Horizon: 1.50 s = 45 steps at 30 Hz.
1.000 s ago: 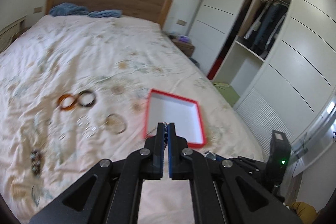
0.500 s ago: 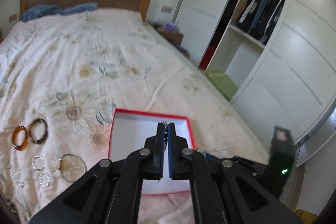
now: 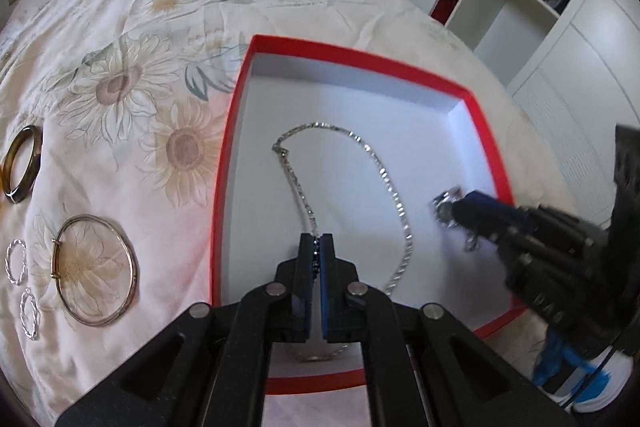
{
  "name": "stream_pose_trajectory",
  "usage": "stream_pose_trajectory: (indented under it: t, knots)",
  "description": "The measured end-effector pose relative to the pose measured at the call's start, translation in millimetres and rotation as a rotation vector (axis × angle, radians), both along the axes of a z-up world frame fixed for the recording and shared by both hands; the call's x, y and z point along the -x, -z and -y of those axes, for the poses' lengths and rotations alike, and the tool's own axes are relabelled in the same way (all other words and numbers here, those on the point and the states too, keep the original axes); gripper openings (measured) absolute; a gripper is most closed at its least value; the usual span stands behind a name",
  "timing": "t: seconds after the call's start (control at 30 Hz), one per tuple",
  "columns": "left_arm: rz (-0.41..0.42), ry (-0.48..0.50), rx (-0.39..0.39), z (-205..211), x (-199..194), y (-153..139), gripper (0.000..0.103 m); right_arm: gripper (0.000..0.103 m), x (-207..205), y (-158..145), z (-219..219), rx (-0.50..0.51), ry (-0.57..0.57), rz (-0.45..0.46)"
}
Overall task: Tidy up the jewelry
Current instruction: 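Carry the necklace and watch into the red box with both tools, then open both tools to release the necklace and watch, then withdraw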
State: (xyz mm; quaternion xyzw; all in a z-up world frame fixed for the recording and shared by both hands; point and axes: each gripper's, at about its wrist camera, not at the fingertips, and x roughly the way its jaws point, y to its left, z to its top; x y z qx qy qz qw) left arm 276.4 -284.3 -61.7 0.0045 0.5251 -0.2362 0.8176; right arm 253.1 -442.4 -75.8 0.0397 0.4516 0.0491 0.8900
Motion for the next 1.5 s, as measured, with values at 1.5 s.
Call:
stream_pose_trajectory:
  t: [1.5]
  knots:
    - [0.078,-0.127,0.051,-38,94,-46,0.038,0.049,81,-58,-6,0.026,0.021,0.049]
